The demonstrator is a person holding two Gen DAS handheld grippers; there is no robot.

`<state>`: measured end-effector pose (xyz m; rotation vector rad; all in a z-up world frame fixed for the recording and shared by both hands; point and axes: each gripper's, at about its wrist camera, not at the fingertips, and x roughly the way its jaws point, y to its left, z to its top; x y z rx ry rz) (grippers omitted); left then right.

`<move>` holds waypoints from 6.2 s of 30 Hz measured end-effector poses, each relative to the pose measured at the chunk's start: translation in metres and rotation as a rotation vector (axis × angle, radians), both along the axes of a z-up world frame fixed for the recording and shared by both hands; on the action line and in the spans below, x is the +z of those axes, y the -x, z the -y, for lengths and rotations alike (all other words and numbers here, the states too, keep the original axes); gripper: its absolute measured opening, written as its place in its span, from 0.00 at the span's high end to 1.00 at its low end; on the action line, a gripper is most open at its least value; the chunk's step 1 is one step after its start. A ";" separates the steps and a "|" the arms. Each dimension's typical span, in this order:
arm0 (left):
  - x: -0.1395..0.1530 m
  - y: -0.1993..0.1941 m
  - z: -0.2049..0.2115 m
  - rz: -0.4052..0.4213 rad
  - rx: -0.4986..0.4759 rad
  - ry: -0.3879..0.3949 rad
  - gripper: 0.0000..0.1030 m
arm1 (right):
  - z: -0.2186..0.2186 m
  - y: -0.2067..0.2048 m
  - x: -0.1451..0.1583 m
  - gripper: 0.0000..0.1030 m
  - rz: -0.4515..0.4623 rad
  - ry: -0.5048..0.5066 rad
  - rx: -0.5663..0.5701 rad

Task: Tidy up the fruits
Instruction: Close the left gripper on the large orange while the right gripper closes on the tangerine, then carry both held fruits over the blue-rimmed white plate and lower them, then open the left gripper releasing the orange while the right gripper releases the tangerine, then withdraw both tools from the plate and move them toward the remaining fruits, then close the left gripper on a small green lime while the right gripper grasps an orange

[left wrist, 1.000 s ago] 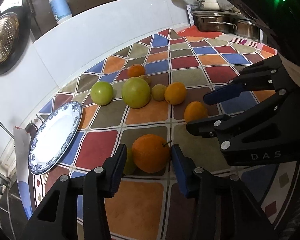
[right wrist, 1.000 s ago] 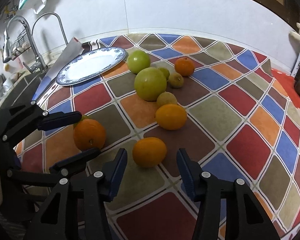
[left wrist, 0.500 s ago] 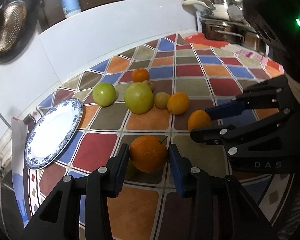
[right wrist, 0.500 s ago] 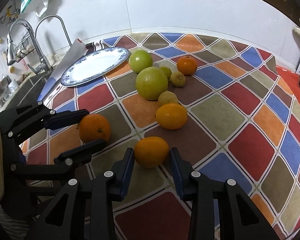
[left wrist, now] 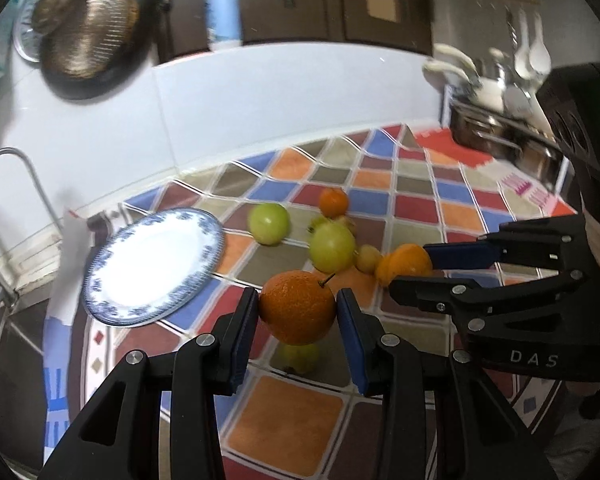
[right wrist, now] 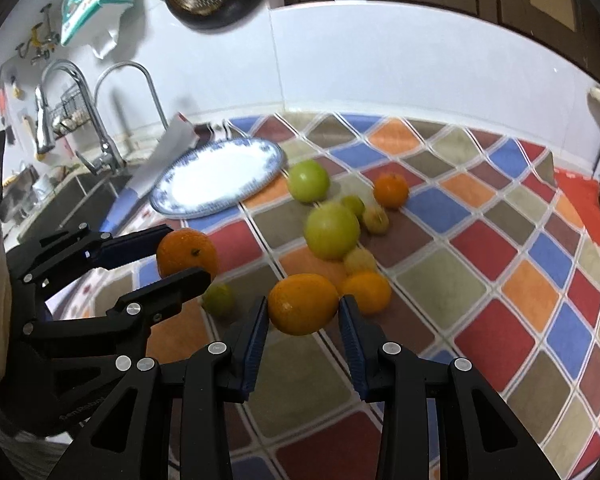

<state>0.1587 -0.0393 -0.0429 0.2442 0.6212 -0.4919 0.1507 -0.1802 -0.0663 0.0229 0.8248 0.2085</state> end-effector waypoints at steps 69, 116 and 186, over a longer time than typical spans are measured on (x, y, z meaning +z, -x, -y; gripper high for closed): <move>-0.056 -0.266 -0.125 -0.198 0.349 -0.036 0.61 | -0.144 -0.297 -0.049 0.64 -0.180 0.059 0.217; 0.074 -0.047 -0.085 0.128 0.440 0.081 0.03 | -0.051 -0.083 0.089 0.27 0.246 0.034 0.001; -0.075 -0.024 0.020 -0.273 0.239 0.028 0.73 | 0.037 -0.047 -0.052 0.62 -0.080 0.009 0.030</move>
